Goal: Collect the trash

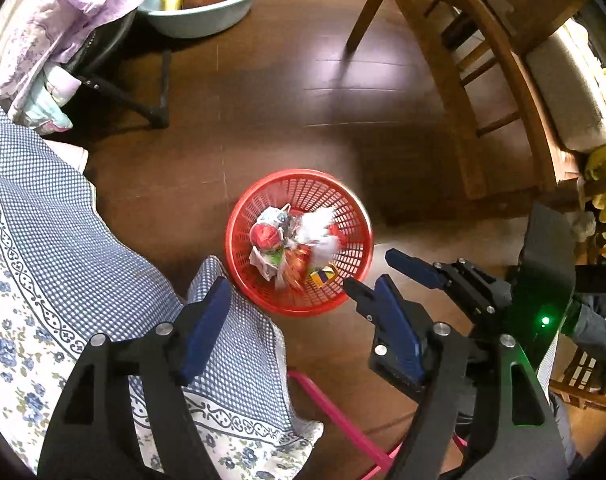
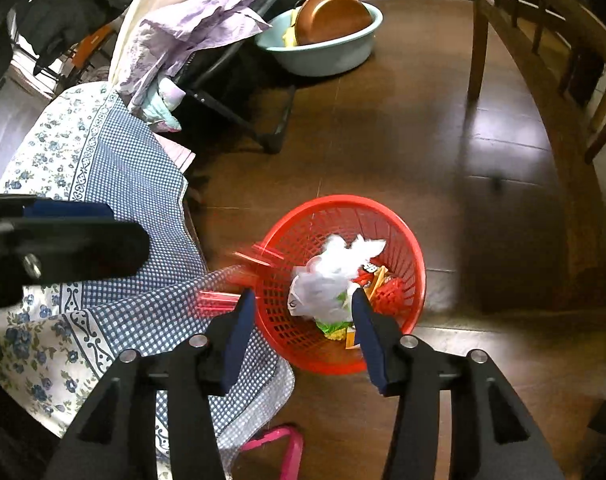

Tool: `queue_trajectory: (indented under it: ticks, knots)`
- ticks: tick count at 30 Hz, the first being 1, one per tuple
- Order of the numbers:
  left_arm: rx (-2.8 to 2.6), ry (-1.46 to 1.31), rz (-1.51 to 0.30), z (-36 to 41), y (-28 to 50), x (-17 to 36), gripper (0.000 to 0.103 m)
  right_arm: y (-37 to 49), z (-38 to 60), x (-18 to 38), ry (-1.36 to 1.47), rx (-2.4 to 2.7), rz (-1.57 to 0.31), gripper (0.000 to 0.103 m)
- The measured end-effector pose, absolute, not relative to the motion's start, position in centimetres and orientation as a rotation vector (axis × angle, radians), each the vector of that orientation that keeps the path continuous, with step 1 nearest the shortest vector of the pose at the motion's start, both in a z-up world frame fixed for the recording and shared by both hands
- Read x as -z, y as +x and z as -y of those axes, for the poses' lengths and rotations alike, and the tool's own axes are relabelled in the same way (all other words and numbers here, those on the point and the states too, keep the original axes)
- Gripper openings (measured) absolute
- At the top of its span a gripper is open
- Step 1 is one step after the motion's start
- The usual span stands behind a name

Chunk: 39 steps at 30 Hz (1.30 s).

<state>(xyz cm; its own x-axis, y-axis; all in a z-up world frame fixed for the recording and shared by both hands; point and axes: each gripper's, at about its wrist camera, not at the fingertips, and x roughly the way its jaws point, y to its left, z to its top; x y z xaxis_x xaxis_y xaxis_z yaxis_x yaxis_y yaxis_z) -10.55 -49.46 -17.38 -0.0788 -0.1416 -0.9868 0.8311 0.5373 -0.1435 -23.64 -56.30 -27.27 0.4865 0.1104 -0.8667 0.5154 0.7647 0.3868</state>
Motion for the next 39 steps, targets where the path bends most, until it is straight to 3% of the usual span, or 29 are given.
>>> queue_trajectory:
  ticks: [10,15,18,34,39]
  knots:
    - [0.884,0.621,-1.392,48.7,-10.5,16.1,0.074,-24.0,55.6,26.6,0.667,0.282,-1.078,0.052]
    - [0.867,0.635,-1.337,48.4,-10.9,15.0,0.079,-24.5,55.2,25.4,0.679,0.304,-1.068,0.072]
    - [0.869,0.636,-1.324,48.0,-11.0,14.6,0.081,-24.8,54.7,24.4,0.655,0.329,-1.076,0.077]
    - [0.853,0.607,-1.255,45.1,-11.9,12.0,0.082,-25.1,52.5,20.6,0.56,0.339,-1.089,0.08]
    - [0.839,0.592,-1.252,44.2,-12.1,11.6,0.082,-25.3,52.0,19.9,0.552,0.349,-1.091,0.086]
